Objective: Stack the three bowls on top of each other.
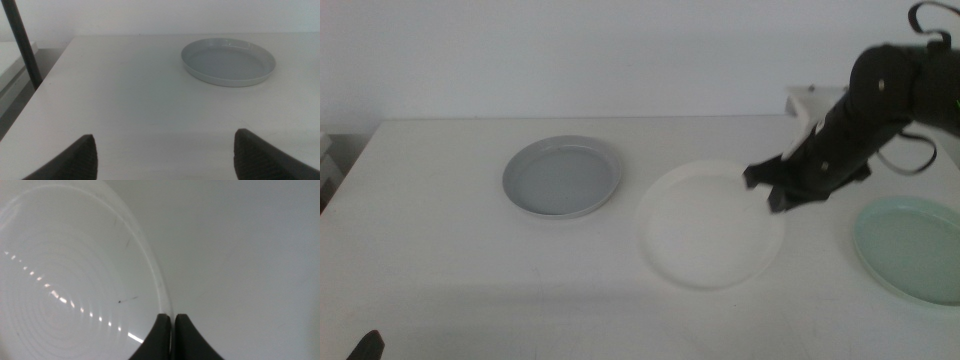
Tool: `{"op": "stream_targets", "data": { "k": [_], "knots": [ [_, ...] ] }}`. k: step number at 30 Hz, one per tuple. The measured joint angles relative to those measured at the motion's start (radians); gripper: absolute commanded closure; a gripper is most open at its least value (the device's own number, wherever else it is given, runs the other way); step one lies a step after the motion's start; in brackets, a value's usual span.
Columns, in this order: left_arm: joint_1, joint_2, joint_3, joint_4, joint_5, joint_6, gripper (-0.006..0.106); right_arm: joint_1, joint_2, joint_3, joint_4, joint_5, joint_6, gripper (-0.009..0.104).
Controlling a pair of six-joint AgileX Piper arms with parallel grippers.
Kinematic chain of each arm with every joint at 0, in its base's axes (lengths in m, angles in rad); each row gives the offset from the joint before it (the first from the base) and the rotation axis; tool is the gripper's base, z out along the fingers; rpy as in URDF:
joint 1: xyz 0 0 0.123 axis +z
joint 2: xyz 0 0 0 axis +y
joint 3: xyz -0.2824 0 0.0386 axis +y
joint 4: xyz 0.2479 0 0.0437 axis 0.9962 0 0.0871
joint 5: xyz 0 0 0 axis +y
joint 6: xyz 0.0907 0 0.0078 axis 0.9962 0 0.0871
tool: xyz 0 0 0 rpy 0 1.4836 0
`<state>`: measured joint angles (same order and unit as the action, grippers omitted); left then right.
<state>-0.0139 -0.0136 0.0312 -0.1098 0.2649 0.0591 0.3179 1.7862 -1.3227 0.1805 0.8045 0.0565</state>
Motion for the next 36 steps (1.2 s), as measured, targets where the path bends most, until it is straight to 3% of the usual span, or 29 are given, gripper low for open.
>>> {"op": "stream_targets", "data": {
  "k": [10, 28, 32, 36],
  "knots": [
    [0.0, 0.0, 0.0, 0.0, 0.0, 0.0, -0.004, 0.16, -0.049, 0.175, 0.04, -0.143, 0.088, 0.096],
    [0.0, 0.0, 0.0, 0.0, 0.0, 0.0, -0.004, 0.169, 0.091, 0.179, 0.034, -0.212, 0.149, 0.096],
    [0.0, 0.0, 0.0, 0.0, 0.0, 0.0, -0.004, 0.169, 0.092, 0.179, 0.008, -0.221, 0.171, 0.089],
    [0.0, 0.0, 0.0, 0.0, 0.0, 0.0, -0.004, 0.169, 0.092, 0.179, -0.025, -0.226, 0.194, 0.072]
  ]
}}
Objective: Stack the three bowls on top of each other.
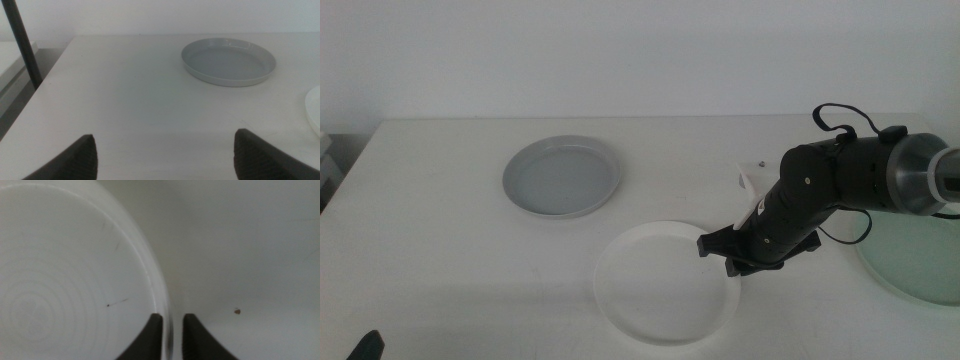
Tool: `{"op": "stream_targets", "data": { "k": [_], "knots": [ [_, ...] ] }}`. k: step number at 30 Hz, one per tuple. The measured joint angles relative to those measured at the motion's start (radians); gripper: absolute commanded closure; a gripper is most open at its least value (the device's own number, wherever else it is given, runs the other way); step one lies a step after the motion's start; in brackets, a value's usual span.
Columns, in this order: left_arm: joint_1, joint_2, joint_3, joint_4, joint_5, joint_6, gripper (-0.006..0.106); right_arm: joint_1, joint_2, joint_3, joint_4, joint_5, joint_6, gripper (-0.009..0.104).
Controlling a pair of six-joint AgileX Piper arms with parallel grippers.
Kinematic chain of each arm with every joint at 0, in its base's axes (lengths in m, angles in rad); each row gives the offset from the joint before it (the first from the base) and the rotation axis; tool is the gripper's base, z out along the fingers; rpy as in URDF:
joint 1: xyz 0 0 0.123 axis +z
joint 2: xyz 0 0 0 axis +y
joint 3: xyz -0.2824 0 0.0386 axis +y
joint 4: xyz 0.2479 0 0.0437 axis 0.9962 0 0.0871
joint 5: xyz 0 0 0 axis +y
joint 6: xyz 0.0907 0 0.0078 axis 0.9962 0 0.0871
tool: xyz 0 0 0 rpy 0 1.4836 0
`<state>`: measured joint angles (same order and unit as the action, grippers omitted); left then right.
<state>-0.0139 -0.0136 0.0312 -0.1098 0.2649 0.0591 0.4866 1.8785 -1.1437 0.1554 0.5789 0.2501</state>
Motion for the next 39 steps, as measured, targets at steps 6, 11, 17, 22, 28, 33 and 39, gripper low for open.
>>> {"op": "stream_targets", "data": {
  "k": [6, 11, 17, 22, 28, 33, 39],
  "knots": [
    [0.0, 0.0, 0.0, 0.0, 0.0, 0.0, -0.004, -0.002, -0.016, 0.0, -0.006, -0.002, 0.004, 0.041],
    [0.0, 0.0, 0.0, 0.0, 0.0, 0.0, -0.004, -0.073, -0.146, 0.0, -0.016, 0.036, 0.002, 0.033],
    [0.0, 0.0, 0.0, 0.0, 0.0, 0.0, -0.004, -0.3, -0.321, 0.0, -0.072, 0.099, -0.047, 0.033],
    [0.0, 0.0, 0.0, 0.0, 0.0, 0.0, -0.004, -0.556, -0.36, 0.0, -0.078, 0.158, -0.119, 0.033],
    [0.0, 0.0, 0.0, 0.0, 0.0, 0.0, -0.004, -0.789, -0.311, 0.0, -0.08, 0.189, -0.179, 0.033],
    [0.0, 0.0, 0.0, 0.0, 0.0, 0.0, -0.004, -0.892, -0.212, 0.0, -0.08, 0.166, -0.181, 0.033],
    [0.0, 0.0, 0.0, 0.0, 0.0, 0.0, -0.004, -0.904, -0.086, 0.0, -0.064, 0.129, -0.2, 0.038]
  ]
}}
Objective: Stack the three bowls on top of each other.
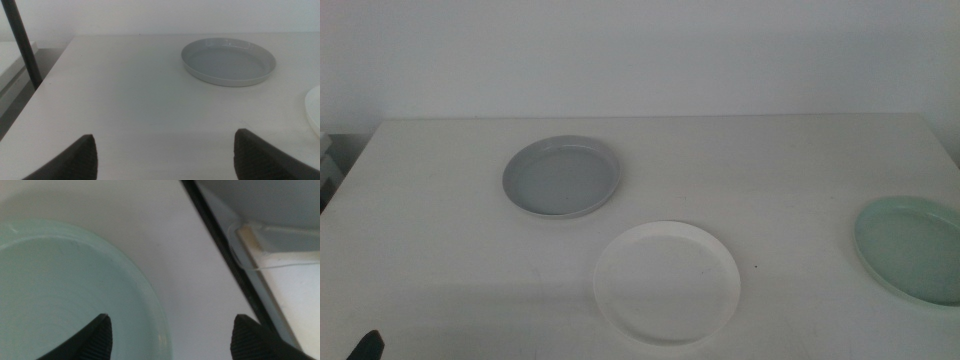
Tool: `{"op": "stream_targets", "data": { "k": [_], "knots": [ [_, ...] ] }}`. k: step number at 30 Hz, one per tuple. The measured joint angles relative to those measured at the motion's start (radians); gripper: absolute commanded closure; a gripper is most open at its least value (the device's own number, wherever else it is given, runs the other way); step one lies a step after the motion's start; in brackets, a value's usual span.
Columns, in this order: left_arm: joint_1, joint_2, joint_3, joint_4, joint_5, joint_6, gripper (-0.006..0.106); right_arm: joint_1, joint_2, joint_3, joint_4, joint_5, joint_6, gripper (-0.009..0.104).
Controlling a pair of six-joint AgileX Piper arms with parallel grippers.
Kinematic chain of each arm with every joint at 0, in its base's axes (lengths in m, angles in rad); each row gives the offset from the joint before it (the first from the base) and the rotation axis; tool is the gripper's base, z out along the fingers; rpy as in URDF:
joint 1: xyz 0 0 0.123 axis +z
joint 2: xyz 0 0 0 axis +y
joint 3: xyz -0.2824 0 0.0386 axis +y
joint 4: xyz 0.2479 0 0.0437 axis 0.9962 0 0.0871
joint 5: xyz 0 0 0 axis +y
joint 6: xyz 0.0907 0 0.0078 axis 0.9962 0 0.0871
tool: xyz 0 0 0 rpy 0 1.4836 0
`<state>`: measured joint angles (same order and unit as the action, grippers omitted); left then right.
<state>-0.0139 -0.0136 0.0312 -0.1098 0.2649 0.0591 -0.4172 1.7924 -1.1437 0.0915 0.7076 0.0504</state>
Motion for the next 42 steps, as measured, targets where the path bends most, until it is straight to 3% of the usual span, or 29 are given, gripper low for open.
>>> {"op": "stream_targets", "data": {
  "k": [5, 11, 18, 25, 35, 42],
  "knots": [
    [0.0, 0.0, 0.0, 0.0, 0.0, 0.0, -0.004, 0.0, 0.079, 0.0, 0.029, -0.02, -0.032, 0.05],
    [0.0, 0.0, 0.0, 0.0, 0.0, 0.0, -0.004, 0.0, 0.123, 0.0, 0.089, -0.032, -0.104, 0.096],
    [0.0, 0.0, 0.0, 0.0, 0.0, 0.0, -0.004, 0.048, 0.035, 0.0, 0.188, -0.037, -0.166, 0.096],
    [0.0, 0.0, 0.0, 0.0, 0.0, 0.0, -0.004, 0.288, -0.115, 0.0, 0.285, 0.004, -0.182, 0.096],
    [0.0, 0.0, 0.0, 0.0, 0.0, 0.0, -0.004, 0.671, -0.1, 0.0, 0.302, -0.006, -0.165, 0.096],
    [0.0, 0.0, 0.0, 0.0, 0.0, 0.0, -0.004, 0.794, -0.019, 0.0, 0.303, -0.087, -0.148, 0.096]
  ]
}}
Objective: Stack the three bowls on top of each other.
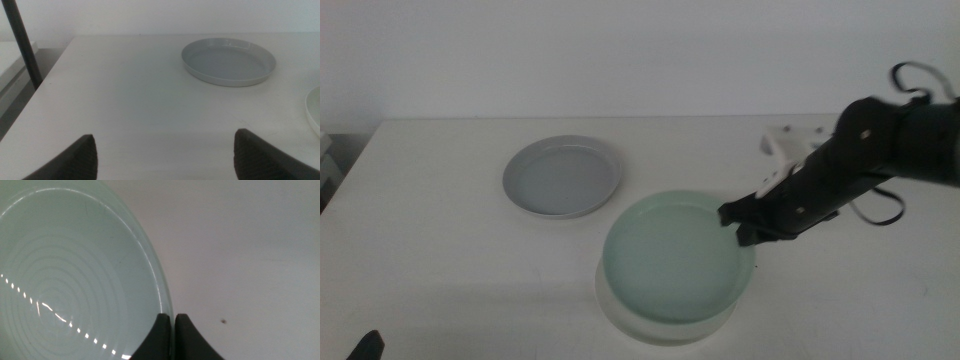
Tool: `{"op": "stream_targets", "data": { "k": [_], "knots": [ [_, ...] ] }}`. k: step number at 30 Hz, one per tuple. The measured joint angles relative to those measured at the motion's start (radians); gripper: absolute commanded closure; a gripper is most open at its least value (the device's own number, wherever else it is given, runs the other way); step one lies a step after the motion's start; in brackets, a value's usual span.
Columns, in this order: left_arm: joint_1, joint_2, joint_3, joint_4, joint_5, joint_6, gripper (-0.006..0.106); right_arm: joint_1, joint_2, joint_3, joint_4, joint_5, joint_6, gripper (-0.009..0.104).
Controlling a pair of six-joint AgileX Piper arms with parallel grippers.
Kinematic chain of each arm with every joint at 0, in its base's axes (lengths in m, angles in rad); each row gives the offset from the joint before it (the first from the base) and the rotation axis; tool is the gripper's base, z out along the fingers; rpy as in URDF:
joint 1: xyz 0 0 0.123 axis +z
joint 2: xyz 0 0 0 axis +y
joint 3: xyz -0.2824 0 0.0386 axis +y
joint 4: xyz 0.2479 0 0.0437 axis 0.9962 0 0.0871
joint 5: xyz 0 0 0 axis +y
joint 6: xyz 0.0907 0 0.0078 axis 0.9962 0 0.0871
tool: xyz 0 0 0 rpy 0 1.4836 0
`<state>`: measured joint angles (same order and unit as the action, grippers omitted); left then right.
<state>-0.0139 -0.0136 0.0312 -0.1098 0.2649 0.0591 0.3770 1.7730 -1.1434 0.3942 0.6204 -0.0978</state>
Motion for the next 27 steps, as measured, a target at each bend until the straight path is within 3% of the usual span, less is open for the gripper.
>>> {"op": "stream_targets", "data": {
  "k": [6, 16, 27],
  "knots": [
    [0.0, 0.0, 0.0, 0.0, 0.0, 0.0, -0.004, 0.033, 0.045, 0.0, 0.0, -0.035, 0.0, 0.088],
    [0.0, 0.0, 0.0, 0.0, 0.0, 0.0, -0.004, 0.035, 0.008, 0.001, 0.003, -0.028, -0.017, 0.048],
    [0.0, 0.0, 0.0, 0.0, 0.0, 0.0, -0.004, 0.035, -0.492, 0.001, -0.019, 0.079, -0.156, 0.046]
  ]
}}
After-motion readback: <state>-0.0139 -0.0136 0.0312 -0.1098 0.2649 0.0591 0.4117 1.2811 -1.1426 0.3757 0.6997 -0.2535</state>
